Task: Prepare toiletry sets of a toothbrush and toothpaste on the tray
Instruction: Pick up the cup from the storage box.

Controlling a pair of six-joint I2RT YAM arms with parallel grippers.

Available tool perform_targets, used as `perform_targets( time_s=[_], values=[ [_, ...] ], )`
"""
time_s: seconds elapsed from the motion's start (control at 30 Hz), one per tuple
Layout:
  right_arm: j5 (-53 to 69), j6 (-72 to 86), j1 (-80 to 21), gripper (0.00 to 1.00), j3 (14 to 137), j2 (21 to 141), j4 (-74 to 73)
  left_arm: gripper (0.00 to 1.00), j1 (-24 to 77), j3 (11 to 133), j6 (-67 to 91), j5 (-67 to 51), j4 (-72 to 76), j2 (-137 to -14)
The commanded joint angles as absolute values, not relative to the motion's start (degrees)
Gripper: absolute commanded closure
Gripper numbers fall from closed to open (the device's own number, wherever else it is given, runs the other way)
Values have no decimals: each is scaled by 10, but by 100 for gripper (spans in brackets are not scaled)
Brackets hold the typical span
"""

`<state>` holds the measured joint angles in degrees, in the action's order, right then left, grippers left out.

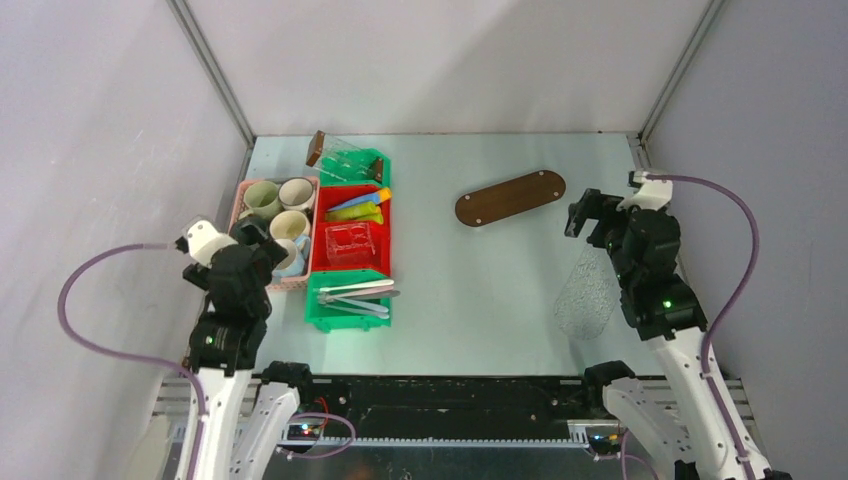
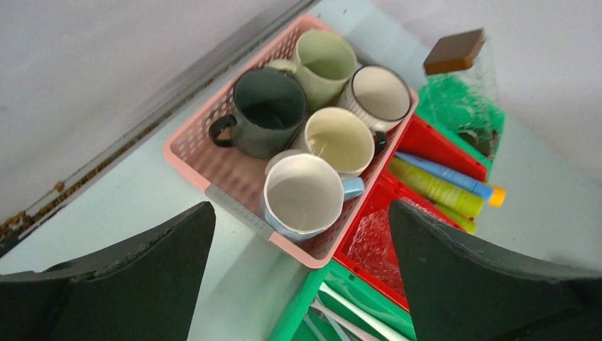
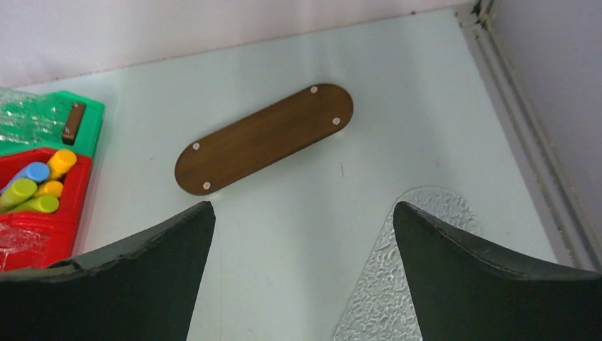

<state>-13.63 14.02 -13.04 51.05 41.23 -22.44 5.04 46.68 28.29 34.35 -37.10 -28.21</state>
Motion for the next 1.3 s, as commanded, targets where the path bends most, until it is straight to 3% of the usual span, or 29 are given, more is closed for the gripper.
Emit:
perform_targets(
  time_s=[0.0, 0.5, 0.83, 1.07, 1.27],
  values=[
    [-104, 157, -132, 1, 514, 435, -226, 0, 50, 497, 339, 363, -381, -351],
    [-95, 163, -144, 0, 501, 428, -229, 9, -82, 501, 420, 275, -354, -571],
    [-115, 155, -163, 0, 488, 416, -226, 42, -100, 493, 427, 249, -339, -660],
    [-139, 146, -171, 1, 478, 406, -221, 52, -102, 479, 432, 235, -333, -690],
    [-143, 143, -176, 1, 475, 406, -219, 70, -102, 476, 422, 230, -329, -707]
  ],
)
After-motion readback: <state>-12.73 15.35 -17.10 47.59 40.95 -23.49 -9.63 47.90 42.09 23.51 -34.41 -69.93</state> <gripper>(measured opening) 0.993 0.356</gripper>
